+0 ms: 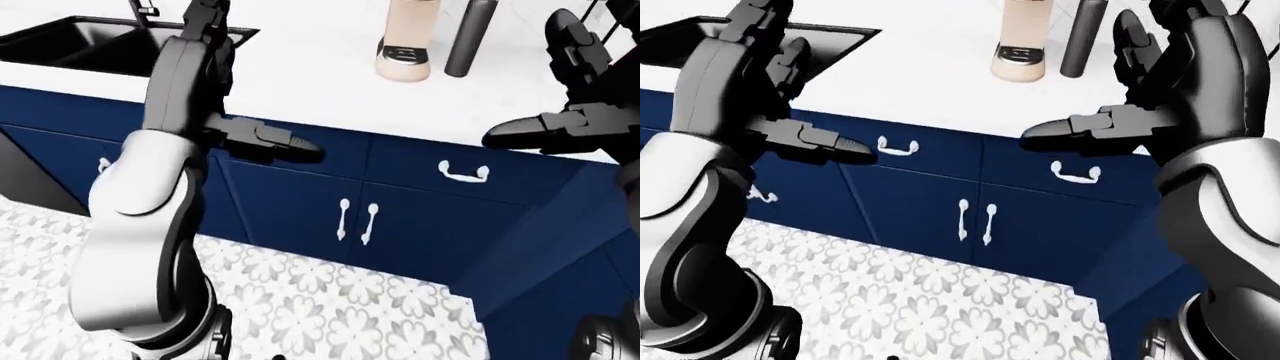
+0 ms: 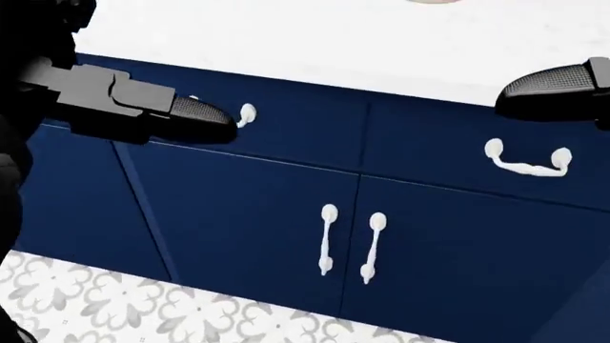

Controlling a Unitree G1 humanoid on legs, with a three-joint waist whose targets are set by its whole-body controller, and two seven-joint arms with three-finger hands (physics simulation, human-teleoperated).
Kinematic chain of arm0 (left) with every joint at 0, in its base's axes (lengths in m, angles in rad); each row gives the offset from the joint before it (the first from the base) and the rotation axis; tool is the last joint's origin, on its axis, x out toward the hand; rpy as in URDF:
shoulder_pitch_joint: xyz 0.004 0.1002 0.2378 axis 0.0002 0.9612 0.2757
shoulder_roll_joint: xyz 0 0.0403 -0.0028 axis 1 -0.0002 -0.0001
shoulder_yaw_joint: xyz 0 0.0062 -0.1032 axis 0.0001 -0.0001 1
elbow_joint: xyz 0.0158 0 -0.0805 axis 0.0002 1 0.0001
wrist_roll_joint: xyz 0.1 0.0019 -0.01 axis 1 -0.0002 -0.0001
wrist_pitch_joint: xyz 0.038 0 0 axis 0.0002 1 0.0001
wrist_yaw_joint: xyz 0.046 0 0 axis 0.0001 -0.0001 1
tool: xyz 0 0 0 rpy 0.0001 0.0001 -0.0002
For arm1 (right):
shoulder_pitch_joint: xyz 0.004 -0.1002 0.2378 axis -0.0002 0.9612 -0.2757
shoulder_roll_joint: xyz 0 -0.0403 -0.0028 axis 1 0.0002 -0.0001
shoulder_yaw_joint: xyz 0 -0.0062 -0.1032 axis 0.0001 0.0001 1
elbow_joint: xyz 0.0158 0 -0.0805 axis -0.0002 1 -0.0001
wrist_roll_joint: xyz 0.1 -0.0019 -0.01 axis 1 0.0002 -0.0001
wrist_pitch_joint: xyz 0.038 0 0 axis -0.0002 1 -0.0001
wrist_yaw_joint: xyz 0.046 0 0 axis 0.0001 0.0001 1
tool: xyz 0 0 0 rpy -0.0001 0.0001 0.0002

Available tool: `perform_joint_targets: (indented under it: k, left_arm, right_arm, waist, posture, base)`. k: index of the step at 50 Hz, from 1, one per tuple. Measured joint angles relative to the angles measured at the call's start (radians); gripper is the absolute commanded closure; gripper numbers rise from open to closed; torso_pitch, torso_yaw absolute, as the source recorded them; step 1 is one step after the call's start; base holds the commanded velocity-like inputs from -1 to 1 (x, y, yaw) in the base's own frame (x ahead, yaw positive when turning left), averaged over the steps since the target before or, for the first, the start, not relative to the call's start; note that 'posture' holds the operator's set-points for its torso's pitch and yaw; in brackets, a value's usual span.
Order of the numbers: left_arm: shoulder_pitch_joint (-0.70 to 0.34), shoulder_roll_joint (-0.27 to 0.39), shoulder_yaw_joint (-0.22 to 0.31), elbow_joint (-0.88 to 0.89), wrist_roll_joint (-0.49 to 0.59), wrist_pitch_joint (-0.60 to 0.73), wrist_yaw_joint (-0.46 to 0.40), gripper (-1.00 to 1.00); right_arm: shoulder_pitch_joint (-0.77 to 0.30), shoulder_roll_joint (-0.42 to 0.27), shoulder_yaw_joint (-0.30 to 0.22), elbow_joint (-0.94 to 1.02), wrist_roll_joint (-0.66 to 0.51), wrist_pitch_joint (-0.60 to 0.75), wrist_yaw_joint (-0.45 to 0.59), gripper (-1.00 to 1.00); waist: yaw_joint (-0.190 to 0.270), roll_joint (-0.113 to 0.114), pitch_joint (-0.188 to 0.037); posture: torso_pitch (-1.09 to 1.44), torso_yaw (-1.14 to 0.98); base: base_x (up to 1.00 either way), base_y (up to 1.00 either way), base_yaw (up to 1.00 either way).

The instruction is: Move the drinks to the dining counter.

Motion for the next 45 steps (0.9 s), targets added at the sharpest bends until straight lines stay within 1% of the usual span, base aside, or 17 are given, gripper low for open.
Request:
perform_joint_targets:
  k: [5, 9, 10, 12, 14, 17, 21, 22, 24, 25, 27, 33, 35, 38, 40, 44, 45]
  left_arm:
    - [0.004, -0.004, -0.016, 0.031, -0.017, 0.008, -0.012, -1.00]
    - [0.016, -0.007, -0.016, 0.036, -0.024, 0.013, -0.014, -1.00]
    - [0.013, -0.005, -0.012, 0.031, -0.023, 0.010, -0.012, -1.00]
    - [0.029, 0.000, 0.003, 0.022, -0.016, 0.004, -0.005, -1.00]
    - [0.051, -0.002, 0.011, 0.031, -0.006, 0.012, 0.003, -1.00]
    - [0.044, -0.005, 0.005, 0.039, -0.006, -0.001, 0.006, -1.00]
    - [0.046, -0.003, 0.009, 0.024, -0.011, -0.029, 0.005, -1.00]
    - [0.047, -0.002, 0.013, 0.025, -0.010, -0.031, 0.006, -1.00]
    - [0.037, -0.006, 0.009, 0.033, -0.009, -0.034, 0.008, -1.00]
    - [0.047, -0.016, -0.001, 0.029, -0.012, -0.036, 0.008, -1.00]
    - [0.061, -0.020, -0.024, 0.034, -0.025, -0.026, -0.001, -1.00]
    - [0.039, -0.009, -0.010, 0.028, -0.027, -0.011, -0.003, -1.00]
    - [0.038, -0.012, -0.011, 0.028, -0.022, -0.020, 0.000, -1.00]
    - [0.031, -0.008, -0.013, 0.018, -0.021, -0.020, 0.000, -1.00]
    - [0.053, -0.002, 0.001, 0.021, -0.016, -0.020, 0.001, -1.00]
    - [0.048, -0.001, 0.006, 0.036, -0.005, -0.006, 0.007, -1.00]
    - [0.050, 0.005, 0.012, 0.026, -0.002, -0.008, 0.008, -1.00]
  right_arm:
    - [0.017, 0.003, -0.003, 0.029, 0.002, 0.008, -0.011, -1.00]
    - [0.025, -0.002, 0.000, 0.036, 0.011, 0.014, -0.019, -1.00]
    - [0.020, -0.003, 0.003, 0.033, 0.012, 0.010, -0.019, -1.00]
    - [0.024, 0.009, 0.021, 0.020, 0.014, 0.001, -0.015, -1.00]
    - [0.031, 0.013, 0.048, 0.021, 0.020, 0.007, -0.003, -1.00]
    - [0.022, 0.011, 0.041, 0.018, 0.009, 0.002, 0.005, -1.00]
    - [0.013, 0.019, 0.032, 0.000, -0.017, -0.017, 0.009, -1.00]
    - [0.010, 0.022, 0.035, -0.001, -0.020, -0.018, 0.012, -1.00]
    - [0.008, 0.022, 0.029, 0.003, -0.028, -0.016, 0.015, -1.00]
    - [0.016, 0.025, 0.021, 0.008, -0.033, -0.015, 0.014, -1.00]
    - [0.028, 0.032, 0.015, 0.022, -0.042, 0.003, 0.009, -1.00]
    - [0.015, 0.029, 0.012, 0.017, -0.033, 0.018, 0.010, -1.00]
    - [0.019, 0.027, 0.007, 0.018, -0.030, 0.015, 0.010, -1.00]
    - [0.006, 0.022, 0.000, 0.014, -0.021, 0.011, 0.005, -1.00]
    - [0.016, 0.041, 0.009, 0.001, 0.002, 0.008, 0.001, -1.00]
    - [0.016, 0.028, 0.019, 0.018, 0.043, 0.009, -0.006, -1.00]
    - [0.005, 0.032, 0.020, 0.019, 0.054, 0.005, -0.010, -1.00]
  waist:
    - [0.006, 0.027, 0.023]
    - [0.012, 0.059, 0.002]
    - [0.015, 0.074, 0.006]
    - [0.030, 0.080, 0.036]
    - [0.030, 0.084, 0.018]
    - [0.028, 0.084, -0.008]
    - [0.033, 0.052, -0.007]
    - [0.040, 0.028, -0.010]
    - [0.022, -0.048, -0.008]
    - [0.023, -0.047, 0.016]
    - [0.020, -0.036, 0.040]
    - [0.035, 0.009, 0.037]
    - [0.032, 0.040, 0.012]
    - [0.030, 0.107, 0.005]
    - [0.052, 0.097, 0.008]
    - [0.053, 0.094, -0.018]
    - [0.050, 0.069, -0.016]
  posture:
    - [0.00, 0.00]
    - [0.00, 0.00]
    - [0.00, 0.00]
    - [0.00, 0.00]
    - [0.00, 0.00]
    - [0.00, 0.00]
    - [0.00, 0.00]
    - [0.00, 0.00]
    - [0.00, 0.00]
    - [0.00, 0.00]
    - [0.00, 0.00]
    - [0.00, 0.00]
    - [0.00, 0.00]
    - [0.00, 0.00]
    - [0.00, 0.00]
    - [0.00, 0.00]
    - [0.00, 0.00]
  base:
    - [0.00, -0.04, 0.00]
    - [0.00, -0.45, 0.00]
    - [0.00, -0.76, 0.00]
    - [0.00, -0.82, 0.00]
    - [0.00, -0.86, 0.00]
    - [0.00, -0.85, 0.00]
    - [0.00, -0.71, 0.00]
    - [0.00, -0.14, 0.00]
    - [0.00, -0.02, 0.00]
    - [0.00, 0.00, 0.00]
    - [0.00, 0.00, 0.00]
    - [0.00, -0.03, 0.00]
    - [0.00, -0.40, 0.00]
    - [0.00, -0.55, 0.00]
    - [0.00, -0.67, 0.00]
    - [0.00, -0.62, -0.25]
    - [0.00, 0.00, -1.00]
